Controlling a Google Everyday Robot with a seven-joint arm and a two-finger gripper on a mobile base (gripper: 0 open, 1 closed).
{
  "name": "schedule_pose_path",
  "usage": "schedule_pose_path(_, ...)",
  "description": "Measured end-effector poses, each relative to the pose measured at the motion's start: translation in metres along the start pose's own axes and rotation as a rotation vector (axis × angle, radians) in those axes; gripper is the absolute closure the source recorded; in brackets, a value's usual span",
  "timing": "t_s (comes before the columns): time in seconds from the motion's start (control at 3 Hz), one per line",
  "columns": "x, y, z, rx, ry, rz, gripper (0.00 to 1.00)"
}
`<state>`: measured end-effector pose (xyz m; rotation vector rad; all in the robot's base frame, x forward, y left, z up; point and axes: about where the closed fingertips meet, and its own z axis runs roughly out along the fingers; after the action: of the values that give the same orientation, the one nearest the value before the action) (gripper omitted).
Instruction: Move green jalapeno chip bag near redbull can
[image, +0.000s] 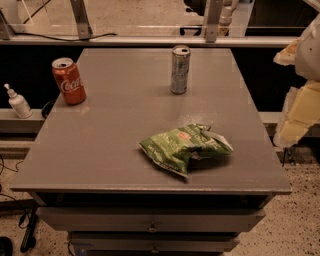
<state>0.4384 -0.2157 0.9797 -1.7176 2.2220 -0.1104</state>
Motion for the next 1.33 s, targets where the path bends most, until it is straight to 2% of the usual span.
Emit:
schedule_pose_path(0.33,0.000,0.000,0.000,0.000,0.000,0.000,0.00)
schedule_pose_path(0.67,0.001,-0.001,0.002,0.013,-0.038,0.000,0.00)
schedule_pose_path(1.0,-0.008,0.008,0.029,-0.006,-0.136,0.039,0.00)
schedule_pose_path(1.33,-0.041,0.022,0.059,-0.052,-0.277,0.059,0.00)
